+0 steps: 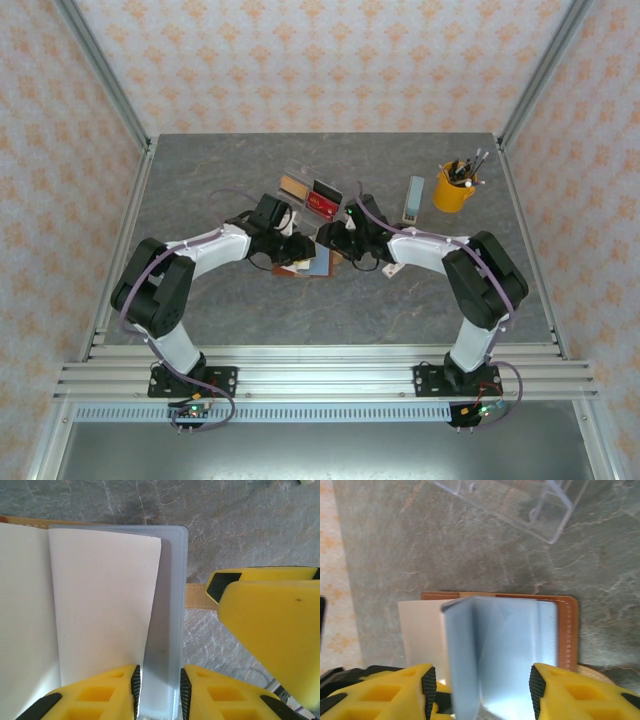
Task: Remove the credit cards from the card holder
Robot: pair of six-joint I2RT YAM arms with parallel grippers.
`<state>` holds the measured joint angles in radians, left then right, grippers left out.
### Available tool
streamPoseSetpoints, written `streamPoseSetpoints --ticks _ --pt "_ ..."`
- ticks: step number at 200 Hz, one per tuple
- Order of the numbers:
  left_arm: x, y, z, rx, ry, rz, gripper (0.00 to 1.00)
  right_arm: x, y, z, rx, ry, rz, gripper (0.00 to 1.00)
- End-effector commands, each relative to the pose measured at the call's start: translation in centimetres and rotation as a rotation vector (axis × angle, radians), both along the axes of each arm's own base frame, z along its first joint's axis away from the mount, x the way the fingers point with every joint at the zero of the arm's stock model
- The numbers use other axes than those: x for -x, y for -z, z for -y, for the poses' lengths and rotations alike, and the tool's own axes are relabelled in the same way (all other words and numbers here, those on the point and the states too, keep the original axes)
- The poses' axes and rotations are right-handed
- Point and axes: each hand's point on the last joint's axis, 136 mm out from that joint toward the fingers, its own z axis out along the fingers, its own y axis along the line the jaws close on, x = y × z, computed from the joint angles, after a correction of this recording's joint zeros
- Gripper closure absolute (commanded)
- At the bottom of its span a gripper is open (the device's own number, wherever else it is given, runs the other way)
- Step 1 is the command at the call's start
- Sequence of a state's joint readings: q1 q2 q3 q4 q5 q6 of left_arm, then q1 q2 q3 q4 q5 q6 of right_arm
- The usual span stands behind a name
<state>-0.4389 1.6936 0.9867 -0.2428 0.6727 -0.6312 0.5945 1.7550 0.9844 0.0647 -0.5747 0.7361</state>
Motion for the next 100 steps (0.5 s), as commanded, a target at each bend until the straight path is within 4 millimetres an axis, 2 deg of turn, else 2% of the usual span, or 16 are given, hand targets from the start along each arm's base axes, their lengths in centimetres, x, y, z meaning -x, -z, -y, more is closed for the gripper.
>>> streamPoseSetpoints --ticks 1,24,81,100 --pt "-0.5 0.1 -0.1 -0.025 -0.006 0.008 0.69 -0.4 -1.0 -0.9 -0.083 -0.012 0.009 0.46" --pt "-0.3 0.6 -0.6 -0.06 -0.009 0.0 0.72 -0.3 -0.9 -1.6 -0.096 -0.053 -0.005 0.48" --pt "-0.2 1.1 -1.6 -0.122 -0.025 -0.008 0.82 0.1 0.7 -2.0 -0.066 -0.101 -0.054 0.63" --pt "-0.2 1.1 -2.3 -0.16 -0.034 -0.006 0.84 -0.1 0.8 -1.5 -0.029 -0.091 -0.04 0.64"
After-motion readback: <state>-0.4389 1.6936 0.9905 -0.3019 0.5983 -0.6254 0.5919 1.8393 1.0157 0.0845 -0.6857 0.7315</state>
